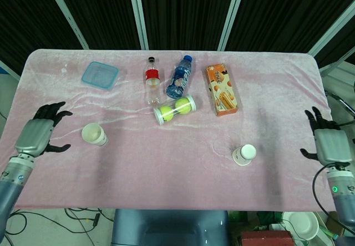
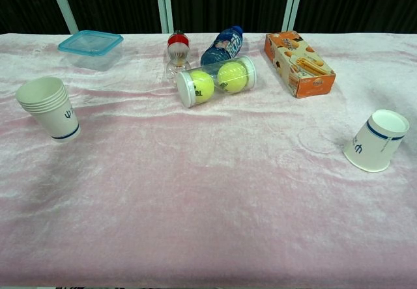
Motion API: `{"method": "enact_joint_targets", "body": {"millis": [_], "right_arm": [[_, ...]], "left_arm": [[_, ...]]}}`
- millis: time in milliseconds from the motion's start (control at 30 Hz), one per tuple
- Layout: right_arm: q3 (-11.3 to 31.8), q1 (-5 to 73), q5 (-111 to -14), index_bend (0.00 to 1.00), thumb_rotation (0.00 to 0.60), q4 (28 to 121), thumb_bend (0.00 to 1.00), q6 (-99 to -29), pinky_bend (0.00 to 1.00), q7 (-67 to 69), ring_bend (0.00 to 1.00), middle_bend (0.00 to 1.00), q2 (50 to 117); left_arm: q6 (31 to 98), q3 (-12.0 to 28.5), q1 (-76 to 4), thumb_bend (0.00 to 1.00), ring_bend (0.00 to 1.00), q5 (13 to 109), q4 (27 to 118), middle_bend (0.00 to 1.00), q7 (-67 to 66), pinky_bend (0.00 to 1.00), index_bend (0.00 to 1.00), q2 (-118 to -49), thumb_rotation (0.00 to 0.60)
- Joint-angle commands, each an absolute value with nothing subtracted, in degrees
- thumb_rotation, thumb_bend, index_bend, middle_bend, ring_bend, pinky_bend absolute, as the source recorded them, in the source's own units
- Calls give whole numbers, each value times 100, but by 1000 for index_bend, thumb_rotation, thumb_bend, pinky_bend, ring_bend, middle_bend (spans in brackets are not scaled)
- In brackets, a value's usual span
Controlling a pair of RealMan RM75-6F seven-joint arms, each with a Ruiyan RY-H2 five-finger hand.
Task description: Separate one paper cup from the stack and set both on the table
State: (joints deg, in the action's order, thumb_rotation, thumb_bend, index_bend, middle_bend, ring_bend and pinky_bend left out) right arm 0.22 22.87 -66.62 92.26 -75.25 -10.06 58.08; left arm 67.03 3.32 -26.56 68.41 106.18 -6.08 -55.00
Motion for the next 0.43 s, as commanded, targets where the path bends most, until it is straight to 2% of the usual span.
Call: {"method": "enact_joint_targets", "body": {"millis": [33,133,267,433], "right_arm": [[-345,1701,-7645,0,600,8413,106,-8168,211,-638,210,0,5975],[-408,1517,-7995,0,600,8139,116,-8442,211,-632,209,0,6186],[-413,1345,-8253,0,600,8025,117,-8658,211,-479,209,0,6363],[-386,1189,-8553,0,600,8062,117,-8896,211,-349,209,0,6454]], "left_arm": [[7372,-73,-2043,133,0,7470,10717,22,-513,0,186,-5444,600],[7800,-314,-1644,132,0,7892,10445,22,-389,0,185,-5634,600],[8252,-426,-1324,132,0,8418,9953,22,163,0,188,-5874,600],[8408,-448,-1160,132,0,8667,9536,23,690,0,209,-5967,600]]}}
